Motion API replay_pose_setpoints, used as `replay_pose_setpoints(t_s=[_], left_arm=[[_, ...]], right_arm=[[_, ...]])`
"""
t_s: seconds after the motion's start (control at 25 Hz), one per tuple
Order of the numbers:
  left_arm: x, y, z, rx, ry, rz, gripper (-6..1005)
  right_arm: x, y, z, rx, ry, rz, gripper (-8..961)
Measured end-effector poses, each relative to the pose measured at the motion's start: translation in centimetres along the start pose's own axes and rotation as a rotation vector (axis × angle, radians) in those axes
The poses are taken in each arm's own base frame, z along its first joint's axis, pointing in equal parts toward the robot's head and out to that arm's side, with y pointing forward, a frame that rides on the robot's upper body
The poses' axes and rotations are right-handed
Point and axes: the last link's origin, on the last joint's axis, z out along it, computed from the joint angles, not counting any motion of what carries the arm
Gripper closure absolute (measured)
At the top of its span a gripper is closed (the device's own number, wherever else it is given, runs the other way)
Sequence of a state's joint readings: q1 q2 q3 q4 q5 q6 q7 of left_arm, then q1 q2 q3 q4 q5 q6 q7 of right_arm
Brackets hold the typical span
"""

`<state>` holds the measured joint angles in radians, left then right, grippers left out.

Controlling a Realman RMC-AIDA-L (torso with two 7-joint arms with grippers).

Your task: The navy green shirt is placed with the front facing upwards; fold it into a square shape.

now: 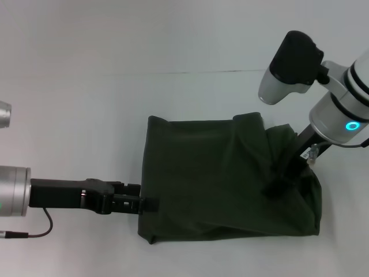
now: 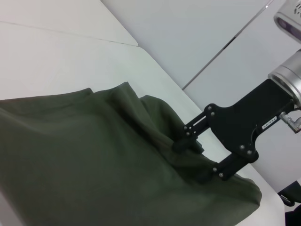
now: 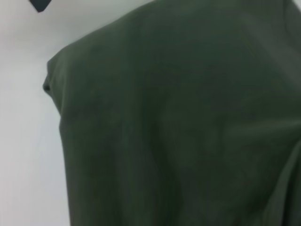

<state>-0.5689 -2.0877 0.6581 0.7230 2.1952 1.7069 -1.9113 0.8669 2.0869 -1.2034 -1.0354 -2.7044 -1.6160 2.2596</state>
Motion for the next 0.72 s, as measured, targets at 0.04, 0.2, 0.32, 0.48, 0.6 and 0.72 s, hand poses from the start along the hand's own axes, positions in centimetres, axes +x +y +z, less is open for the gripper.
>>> replay_pose_setpoints(t_s=[0.04, 0.2, 0.32, 0.48, 0.6, 0.72], left_arm=[[0.0, 0.0, 0.0, 0.000, 0.000, 0.000, 47], [0.0, 0.0, 0.1, -0.002, 0.000, 0.000, 47], [0.0, 0.1, 0.2, -0.003, 0.000, 0.001, 47], [0.1, 0.1, 0.2, -0.005, 0.000, 0.004, 48], [0.1, 0.1, 0.3, -0.004, 0.001, 0.005, 48], [0.1, 0.1, 0.3, -0.005, 0.002, 0.006, 48]], right_arm=[[0.1, -0.1, -0.1, 0.003, -0.004, 0.003, 267], [0.6, -0.3, -0.3, 0.001, -0.013, 0.026, 267], [1.2, -0.7, -0.6, 0.011, -0.015, 0.050, 267], [2.3, -1.2, -1.0, 0.027, -0.022, 0.084, 266], [3.4, -1.6, -1.1, 0.028, -0.033, 0.120, 266], [4.6, -2.0, -1.3, 0.031, -0.053, 0.160, 266]])
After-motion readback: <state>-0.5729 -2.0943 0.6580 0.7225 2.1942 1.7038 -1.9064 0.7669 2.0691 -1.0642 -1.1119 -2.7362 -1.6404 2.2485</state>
